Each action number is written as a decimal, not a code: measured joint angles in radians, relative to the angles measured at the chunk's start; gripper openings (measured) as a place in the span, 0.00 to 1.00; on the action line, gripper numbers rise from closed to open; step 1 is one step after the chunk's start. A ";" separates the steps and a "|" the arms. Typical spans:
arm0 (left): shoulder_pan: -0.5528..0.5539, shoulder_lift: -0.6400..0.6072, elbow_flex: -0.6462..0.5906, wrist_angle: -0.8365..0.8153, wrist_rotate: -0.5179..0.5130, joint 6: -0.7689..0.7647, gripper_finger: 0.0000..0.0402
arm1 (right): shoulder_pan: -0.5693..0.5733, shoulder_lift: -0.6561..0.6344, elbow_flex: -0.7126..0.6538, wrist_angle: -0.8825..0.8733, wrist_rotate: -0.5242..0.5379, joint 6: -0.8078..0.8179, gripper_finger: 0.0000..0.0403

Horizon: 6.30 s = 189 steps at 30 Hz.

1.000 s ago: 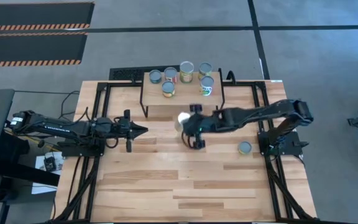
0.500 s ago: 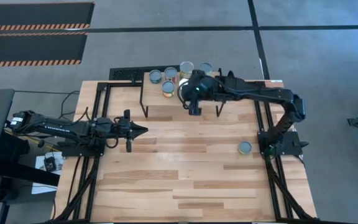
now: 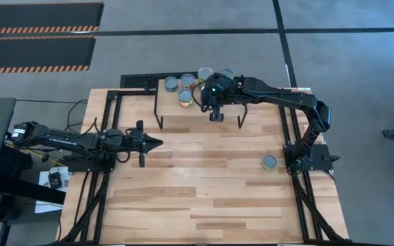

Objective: Pick and place cans onto a shelf
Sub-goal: Put the canned carrots on the shelf, then put the orange can on the shelf

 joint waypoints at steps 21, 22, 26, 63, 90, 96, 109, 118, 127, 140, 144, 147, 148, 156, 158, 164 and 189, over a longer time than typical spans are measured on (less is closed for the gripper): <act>0.000 0.000 0.000 0.000 0.000 -0.006 0.04 | -0.019 0.000 0.000 0.023 -0.036 0.035 0.17; 0.000 0.000 0.000 0.000 0.000 -0.006 0.04 | -0.021 -0.001 0.000 0.026 -0.035 0.037 0.17; 0.000 0.000 0.000 0.000 0.000 -0.006 0.04 | -0.032 -0.001 0.000 0.027 -0.034 0.037 0.18; -0.043 0.000 0.000 0.018 0.006 0.000 0.04 | 0.868 -0.461 -0.821 0.082 0.162 1.005 0.01; -0.043 0.000 0.000 0.020 0.010 -0.021 0.04 | 0.715 -0.460 -1.076 -0.134 -0.002 1.633 0.40; -0.043 0.000 0.000 0.021 0.011 -0.022 0.04 | 0.675 -0.460 -1.126 -0.117 -0.008 1.709 0.32; -0.044 0.000 0.000 0.030 0.011 -0.022 0.04 | 0.665 -0.459 -1.101 0.119 0.005 1.475 0.03; -0.044 0.000 0.000 0.031 0.011 -0.023 0.04 | 0.526 -0.360 -0.959 0.419 0.022 1.088 0.05; -0.044 0.000 0.000 0.028 0.011 -0.023 0.04 | 0.417 0.010 -0.606 0.484 -0.100 0.621 0.04; -0.044 0.000 0.000 0.016 0.012 -0.018 0.04 | 0.317 0.367 -0.162 0.364 -0.191 0.284 0.04; -0.044 0.000 0.000 0.007 0.013 -0.017 0.04 | 0.309 0.424 -0.103 0.347 -0.191 0.253 0.05; -0.044 0.000 0.000 0.003 0.013 -0.017 0.04 | 0.310 0.442 -0.086 0.350 -0.190 0.251 0.08; -0.045 0.000 0.000 0.001 0.013 -0.016 0.04 | 0.310 0.446 -0.084 0.356 -0.189 0.251 0.09; -0.046 0.014 0.000 -0.010 0.063 -0.016 0.04 | 0.321 0.432 -0.087 0.348 -0.144 0.295 0.25; -0.046 0.029 0.000 -0.003 0.059 -0.015 0.03 | 0.328 0.413 -0.086 0.354 -0.126 0.302 0.28; -0.065 0.126 0.000 0.041 0.057 -0.007 0.00 | 0.388 0.335 -0.088 0.255 -0.050 0.270 0.22; -0.146 0.737 0.349 -0.094 -0.116 0.032 0.05 | 0.580 -0.293 -1.078 1.053 0.096 0.505 0.03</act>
